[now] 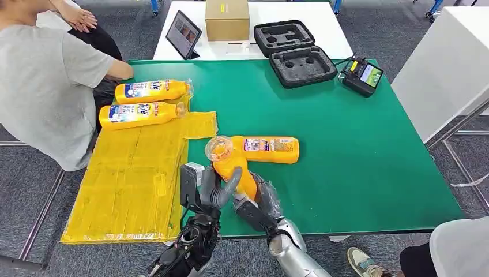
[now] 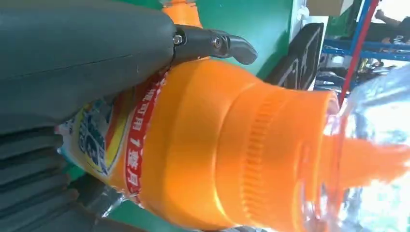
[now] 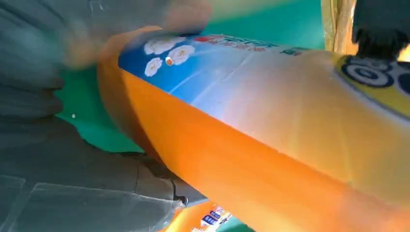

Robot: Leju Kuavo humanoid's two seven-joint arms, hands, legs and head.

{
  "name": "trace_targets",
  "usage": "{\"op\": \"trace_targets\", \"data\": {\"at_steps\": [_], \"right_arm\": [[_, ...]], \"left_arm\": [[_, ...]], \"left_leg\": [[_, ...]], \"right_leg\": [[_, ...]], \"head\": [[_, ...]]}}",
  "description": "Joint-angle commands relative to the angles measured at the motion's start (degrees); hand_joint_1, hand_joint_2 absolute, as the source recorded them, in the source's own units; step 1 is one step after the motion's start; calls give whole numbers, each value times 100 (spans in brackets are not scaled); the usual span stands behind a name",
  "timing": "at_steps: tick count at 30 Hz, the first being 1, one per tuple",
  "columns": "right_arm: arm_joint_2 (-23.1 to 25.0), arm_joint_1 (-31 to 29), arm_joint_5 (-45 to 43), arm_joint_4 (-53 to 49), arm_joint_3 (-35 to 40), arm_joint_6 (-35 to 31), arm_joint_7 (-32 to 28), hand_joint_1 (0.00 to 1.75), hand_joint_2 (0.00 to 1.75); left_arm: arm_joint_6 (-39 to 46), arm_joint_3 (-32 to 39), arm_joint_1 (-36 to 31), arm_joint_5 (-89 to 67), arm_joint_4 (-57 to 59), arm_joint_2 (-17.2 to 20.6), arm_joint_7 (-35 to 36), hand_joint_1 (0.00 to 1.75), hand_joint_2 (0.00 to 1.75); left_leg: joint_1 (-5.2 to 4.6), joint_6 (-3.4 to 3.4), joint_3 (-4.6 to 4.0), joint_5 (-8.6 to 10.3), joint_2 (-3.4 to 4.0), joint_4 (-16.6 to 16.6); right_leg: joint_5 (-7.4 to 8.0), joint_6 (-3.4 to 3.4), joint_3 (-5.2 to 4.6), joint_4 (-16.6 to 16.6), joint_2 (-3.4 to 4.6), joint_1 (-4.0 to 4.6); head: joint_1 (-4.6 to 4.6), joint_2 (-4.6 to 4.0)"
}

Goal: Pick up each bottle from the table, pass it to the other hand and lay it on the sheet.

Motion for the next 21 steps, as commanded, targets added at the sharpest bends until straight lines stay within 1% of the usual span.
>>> {"op": "trace_targets", "data": {"at_steps": [1,4,6,8,9,10,11,13,15,21], "right_arm": [[84,-172,27,323,500,59,2,175,175],[87,-171,39,310,539,73,2,175,175],[106,-173,-28,219,636,202,2,175,175],[121,-171,-88,152,638,270,2,175,175],[105,-168,-121,78,680,244,5,171,175],[101,-170,-155,55,673,286,5,171,175],[94,-167,-175,27,680,309,11,164,175],[78,-165,-240,-17,678,420,28,159,175],[65,-150,-459,-36,645,694,17,161,175],[61,-142,-465,-33,645,692,14,161,175]], "left_arm": [[147,-240,-265,-71,294,69,-96,0,175],[182,-253,-295,-96,342,65,-132,0,175],[362,-295,-372,-185,505,33,-277,0,175],[355,-325,-408,-189,595,20,-292,0,175],[475,-367,-448,-259,708,5,-448,0,175],[549,-372,-449,-301,715,-4,-463,0,175],[602,-363,-436,-351,697,-6,-463,0,175],[619,-345,-429,-367,748,-18,-463,0,175],[618,-257,-432,-435,762,-36,-463,0,175],[612,-249,-437,-435,768,-29,-463,0,175]], "left_leg": [[3,-8,7,-3,-5,0],[3,-7,4,-1,-6,0],[7,-15,15,-8,-10,5],[3,-7,2,-1,-6,1],[7,-13,11,-5,-10,3],[3,-10,6,-3,-10,2],[3,-8,3,-2,-8,2],[5,-13,11,-6,-11,3],[6,-12,11,-7,-9,3],[4,-8,4,-3,-7,2]], "right_leg": [[-3,-6,7,0,0,3],[-1,-6,4,0,-4,2],[-8,-12,17,5,-3,6],[-1,-6,3,1,-4,3],[-6,-11,12,4,-4,6],[-4,-8,6,3,-6,3],[-2,-6,4,1,-5,3],[-6,-11,11,4,-4,5],[-6,-9,12,3,-3,5],[-2,-6,6,0,-4,4]], "head": [[2,0],[0,0],[2,0],[2,0],[0,0],[0,0],[0,0],[0,0],[0,0],[2,0]]}}
